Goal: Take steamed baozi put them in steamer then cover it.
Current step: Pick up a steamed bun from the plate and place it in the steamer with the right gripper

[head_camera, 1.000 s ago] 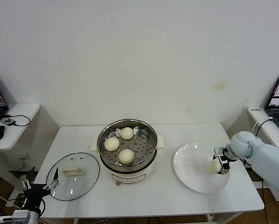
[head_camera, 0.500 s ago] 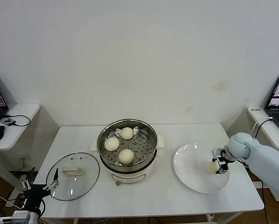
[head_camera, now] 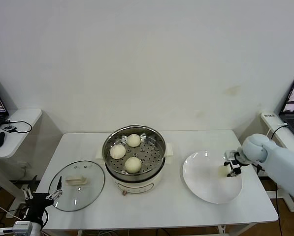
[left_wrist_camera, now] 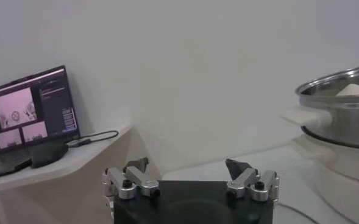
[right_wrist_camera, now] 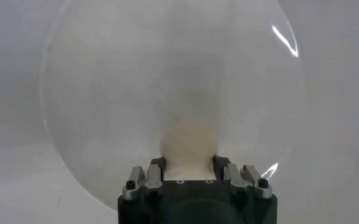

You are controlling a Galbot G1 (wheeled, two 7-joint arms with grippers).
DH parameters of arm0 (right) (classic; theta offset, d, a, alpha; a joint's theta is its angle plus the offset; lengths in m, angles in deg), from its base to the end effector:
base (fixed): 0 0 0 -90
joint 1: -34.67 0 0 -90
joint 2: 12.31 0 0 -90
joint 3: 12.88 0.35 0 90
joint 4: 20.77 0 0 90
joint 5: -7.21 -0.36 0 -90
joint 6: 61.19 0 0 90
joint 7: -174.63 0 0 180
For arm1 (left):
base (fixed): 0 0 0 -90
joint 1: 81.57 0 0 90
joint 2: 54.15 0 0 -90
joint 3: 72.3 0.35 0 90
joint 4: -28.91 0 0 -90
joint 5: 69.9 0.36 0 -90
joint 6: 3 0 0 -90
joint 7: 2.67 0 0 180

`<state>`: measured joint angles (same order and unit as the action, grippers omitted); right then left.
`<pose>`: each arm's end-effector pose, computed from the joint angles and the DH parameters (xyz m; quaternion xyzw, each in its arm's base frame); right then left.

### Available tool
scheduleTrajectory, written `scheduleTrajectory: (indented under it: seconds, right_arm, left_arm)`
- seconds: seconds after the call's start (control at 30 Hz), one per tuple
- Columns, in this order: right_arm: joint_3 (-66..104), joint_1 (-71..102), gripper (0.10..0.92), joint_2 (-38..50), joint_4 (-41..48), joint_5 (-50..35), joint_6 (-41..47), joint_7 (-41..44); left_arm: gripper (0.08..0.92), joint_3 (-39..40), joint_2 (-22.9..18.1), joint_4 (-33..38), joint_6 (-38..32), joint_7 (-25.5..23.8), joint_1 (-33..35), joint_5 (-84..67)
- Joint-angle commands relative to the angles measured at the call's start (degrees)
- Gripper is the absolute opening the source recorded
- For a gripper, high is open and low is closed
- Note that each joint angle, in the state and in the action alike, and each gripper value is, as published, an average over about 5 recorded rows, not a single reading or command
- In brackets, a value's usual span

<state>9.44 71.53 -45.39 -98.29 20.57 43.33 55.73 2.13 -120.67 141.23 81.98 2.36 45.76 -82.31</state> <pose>0.4849 -0.1810 -0.1967 0.4480 -0.5484 0.5747 0.4103 0.1581 0.1670 -0.3218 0.0629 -0.9872 -0.1383 0.0479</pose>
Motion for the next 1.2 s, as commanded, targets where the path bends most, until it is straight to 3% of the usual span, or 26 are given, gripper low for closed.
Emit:
scheduleTrajectory:
  seconds: [0.03,0.43,0.77,1.2]
  right_arm:
    - [-7.9,-16.6,0.509,1.5,-5.7,-8.7,2.2,0.3]
    - [-24.7,-44.2,0.509,-13.2,-8.5,-25.8,8.7,-1.7]
    - [-27.6,-42.8,0.518,-30.6,-4.4,-37.5,17.1,-8.7]
    - [-30.2,-30.8,0.518,-35.9,-0.3,-35.1,21.7,-13.4]
  left_arm:
    - [0.823,0.1,0.1,0.2,0.1,0.0,0.0,0.0]
    - [0.823,0.5,0.0,1.1,0.2,0.0,-0.1,0.1]
    - [0.823,0.0,-0.3,1.0,-0.1,0.1,0.2,0.1]
    - [0.823,-0.8,-0.7,1.2,-0.2,0.2,0.3,0.0]
